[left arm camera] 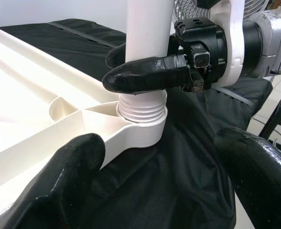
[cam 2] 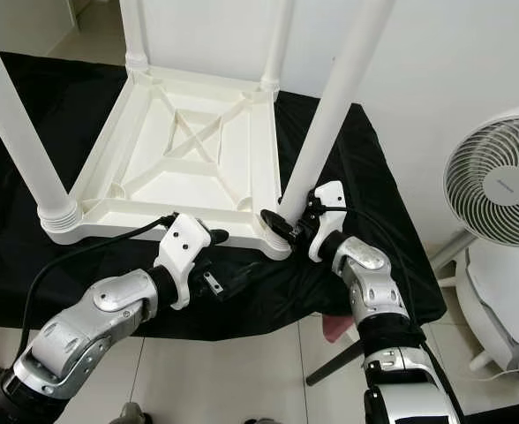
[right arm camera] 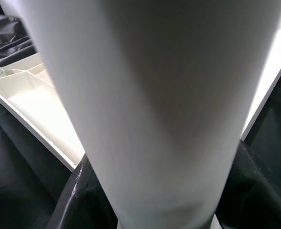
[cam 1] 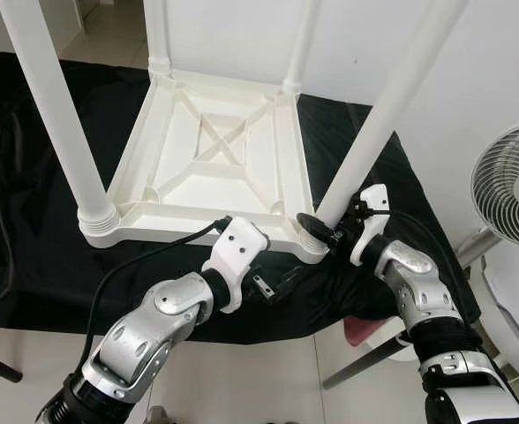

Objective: Building children table

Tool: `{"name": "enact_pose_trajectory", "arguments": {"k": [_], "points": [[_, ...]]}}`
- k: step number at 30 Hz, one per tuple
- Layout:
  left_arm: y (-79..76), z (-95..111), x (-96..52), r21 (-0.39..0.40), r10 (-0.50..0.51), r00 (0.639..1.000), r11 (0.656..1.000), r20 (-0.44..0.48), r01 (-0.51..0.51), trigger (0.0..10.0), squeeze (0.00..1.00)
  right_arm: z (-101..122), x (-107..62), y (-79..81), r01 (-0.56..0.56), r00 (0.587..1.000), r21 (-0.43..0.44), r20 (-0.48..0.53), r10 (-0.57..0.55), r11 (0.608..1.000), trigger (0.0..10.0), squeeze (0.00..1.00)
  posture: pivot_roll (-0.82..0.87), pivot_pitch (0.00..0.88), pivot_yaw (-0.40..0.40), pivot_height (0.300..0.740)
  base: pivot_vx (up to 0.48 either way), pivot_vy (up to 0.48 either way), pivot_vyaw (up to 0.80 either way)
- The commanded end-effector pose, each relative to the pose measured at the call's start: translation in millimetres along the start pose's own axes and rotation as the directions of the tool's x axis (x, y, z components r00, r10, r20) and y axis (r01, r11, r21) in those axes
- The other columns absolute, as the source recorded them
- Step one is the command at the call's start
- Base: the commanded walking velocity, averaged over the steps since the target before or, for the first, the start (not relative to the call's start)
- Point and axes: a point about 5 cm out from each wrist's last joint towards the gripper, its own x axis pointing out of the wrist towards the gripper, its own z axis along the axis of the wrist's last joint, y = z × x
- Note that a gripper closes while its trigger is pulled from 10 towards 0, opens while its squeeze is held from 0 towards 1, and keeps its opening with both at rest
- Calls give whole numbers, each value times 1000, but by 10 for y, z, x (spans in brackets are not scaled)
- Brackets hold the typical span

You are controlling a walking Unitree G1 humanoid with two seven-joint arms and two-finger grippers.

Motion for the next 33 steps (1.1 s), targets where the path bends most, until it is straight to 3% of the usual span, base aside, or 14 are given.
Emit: {"name": "enact_pose_trajectory", "arguments": {"k": [1, 2, 6, 7, 14, 17, 19, 21, 23, 26, 28, 30, 31, 33], "points": [[-76, 17, 3, 14, -81, 997, 997, 3, 81, 10000, 0, -197, -31, 80, -37, 996, 35, -74, 39, 999, 0, 0, 94, 78, -120, 740, 0, 0, 0], [-79, 13, 3, 12, -81, 997, 997, 3, 80, 10000, 0, -189, -28, 76, -5, 998, 37, -66, 8, 999, 10000, 0, 93, 80, -122, 740, 0, 0, 0], [-87, 6, 3, 9, -80, 997, 997, 2, 80, 10000, 0, -163, -21, 62, 65, 997, 36, -43, -64, 997, 10000, 0, 91, 81, -124, 740, 0, 0, 0], [-100, 5, 3, 4, -81, 997, 997, 3, 81, 10000, 0, -159, -23, 34, 184, 982, 37, -46, -182, 982, 10000, 0, 85, 89, -129, 740, 0, 0, 0], [-111, -4, 7, -3, -82, 997, 997, 3, 82, 10000, 0, -119, -51, 67, 374, 927, 35, -37, -373, 927, 10000, 0, 78, 95, -130, 740, 0, 0, 0], [-122, -11, 10, -8, -84, 996, 996, 2, 84, 10000, 0, -110, -93, 93, 529, 848, 80, -45, -527, 845, 10000, 0, 71, 102, -133, 740, 0, 0, 0], [-126, -14, 16, -12, -85, 996, 996, 2, 85, 10000, 0, -155, -167, 131, 685, 729, 70, -81, -680, 725, 10000, 0, 69, 102, -133, 740, 0, 0, 0], [-133, -17, 21, -13, -90, 996, 996, 2, 90, 10000, 0, -177, -200, 195, 757, 652, 43, -98, -752, 651, 10000, 0, 69, 102, -133, 740, 0, 0, 0], [-142, -15, 28, -13, -96, 995, 995, 2, 96, 10000, 0, -194, -184, 314, 787, 616, 40, -111, -780, 616, 10000, 0, 62, 107, -133, 740, 0, 0, 0], [-145, -14, 29, -13, -97, 995, 995, 3, 97, 10000, 0, -197, -181, 343, 793, 608, 41, -115, -786, 607, 10000, 0, 62, 107, -133, 740, 0, 0, 0], [-139, -10, 33, -16, -94, 996, 995, 4, 94, 10000, 0, -172, -120, 444, 765, 643, 72, -114, -757, 640, 10000, 0, 60, 114, -134, 740, 0, 0, 0], [-138, -9, 35, -16, -94, 996, 995, 4, 94, 10000, 0, -164, -114, 451, 761, 648, 78, -112, -753, 644, 10000, 0, 60, 114, -134, 740, 0, 0, 0], [-138, -9, 34, -17, -93, 996, 995, 5, 93, 10000, 0, -140, -127, 424, 755, 656, 93, -103, -748, 649, 10000, 1000, 60, 117, -136, 740, 0, 0, 0], [-140, -9, 32, -17, -92, 996, 996, 5, 92, 10000, 0, -100, -141, 380, 732, 680, 129, -83, -728, 669, 10000, 1000, 58, 118, -136, 740, 0, 0, 0]]}}
